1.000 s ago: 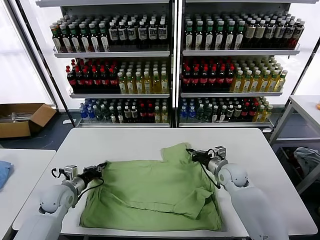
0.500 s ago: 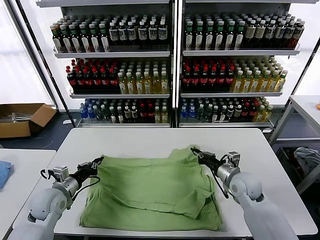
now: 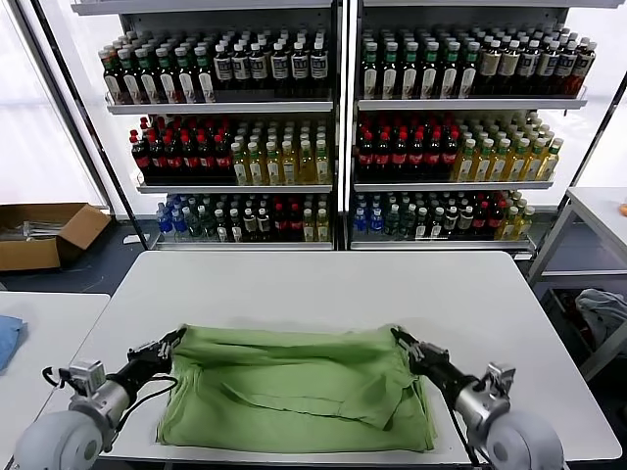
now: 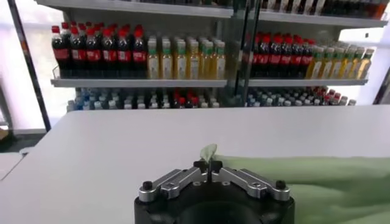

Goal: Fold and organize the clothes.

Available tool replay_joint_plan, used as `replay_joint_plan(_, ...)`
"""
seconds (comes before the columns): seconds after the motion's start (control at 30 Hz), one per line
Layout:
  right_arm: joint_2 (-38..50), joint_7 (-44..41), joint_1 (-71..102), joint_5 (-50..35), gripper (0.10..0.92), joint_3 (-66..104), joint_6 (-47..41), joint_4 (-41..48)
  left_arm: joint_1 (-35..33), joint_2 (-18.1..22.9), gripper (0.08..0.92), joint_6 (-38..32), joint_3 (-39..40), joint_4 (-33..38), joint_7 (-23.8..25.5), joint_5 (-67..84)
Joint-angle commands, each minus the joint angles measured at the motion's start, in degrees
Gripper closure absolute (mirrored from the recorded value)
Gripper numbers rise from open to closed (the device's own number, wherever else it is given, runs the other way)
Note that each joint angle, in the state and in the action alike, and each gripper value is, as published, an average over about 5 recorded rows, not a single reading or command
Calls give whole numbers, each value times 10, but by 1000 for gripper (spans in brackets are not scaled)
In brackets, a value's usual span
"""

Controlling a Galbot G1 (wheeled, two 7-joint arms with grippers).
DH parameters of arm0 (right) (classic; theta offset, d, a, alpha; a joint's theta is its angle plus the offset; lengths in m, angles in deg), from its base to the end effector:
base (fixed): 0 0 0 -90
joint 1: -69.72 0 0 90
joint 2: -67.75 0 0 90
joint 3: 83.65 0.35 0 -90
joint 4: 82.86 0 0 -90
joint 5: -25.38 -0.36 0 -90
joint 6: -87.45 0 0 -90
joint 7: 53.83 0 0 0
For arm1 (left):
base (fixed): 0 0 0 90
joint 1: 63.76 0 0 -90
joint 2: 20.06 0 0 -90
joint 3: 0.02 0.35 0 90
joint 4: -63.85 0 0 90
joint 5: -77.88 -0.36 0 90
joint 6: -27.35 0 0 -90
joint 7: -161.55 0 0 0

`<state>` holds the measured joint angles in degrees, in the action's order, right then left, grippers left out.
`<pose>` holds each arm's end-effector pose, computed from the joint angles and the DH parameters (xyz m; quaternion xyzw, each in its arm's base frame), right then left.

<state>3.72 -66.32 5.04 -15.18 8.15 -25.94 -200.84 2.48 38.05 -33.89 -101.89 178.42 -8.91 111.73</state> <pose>0.2195 -0.0883 -0.2791 0.2220 -0.9454 -0.1430 0.1909 0.2391 0.1630 -0.2522 -0.1107 -0.9688 0.0118 0.2213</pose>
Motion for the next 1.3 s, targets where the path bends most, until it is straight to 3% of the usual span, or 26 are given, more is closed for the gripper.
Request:
replay_joint_plan(0.03, -7, -25, 157, 62, 919, 43, 42, -59, -152, 8, 912, -5, -25, 62, 12, -62)
replay_joint_plan(0.23, -11, -33, 152, 98, 916, 39, 48, -55, -155, 19, 912, 0, -17, 51, 8, -92)
replay_joint_plan(0.37, -9, -34, 141, 119, 845, 54, 67, -56, -153, 14, 874, 0, -36, 61, -2, -90)
replay_joint_plan(0.63, -2, -41, 63, 89, 620, 136, 127, -23, -135, 18, 651, -17, -73, 88, -45, -59)
replay_joint_plan(1.07, -43, -50, 70, 90, 249, 197, 170, 23, -160, 126, 278, -28, 53, 96, -206, -64)
replay_joint_plan(1.2, -52, -51, 79, 95, 206, 194, 171, 22, -141, 132, 193, -12, 77, 80, -245, -76)
replay_joint_plan(1.3, -54, -52, 82, 95, 203, 195, 171, 20, -121, 133, 179, -1, 90, 66, -271, -77)
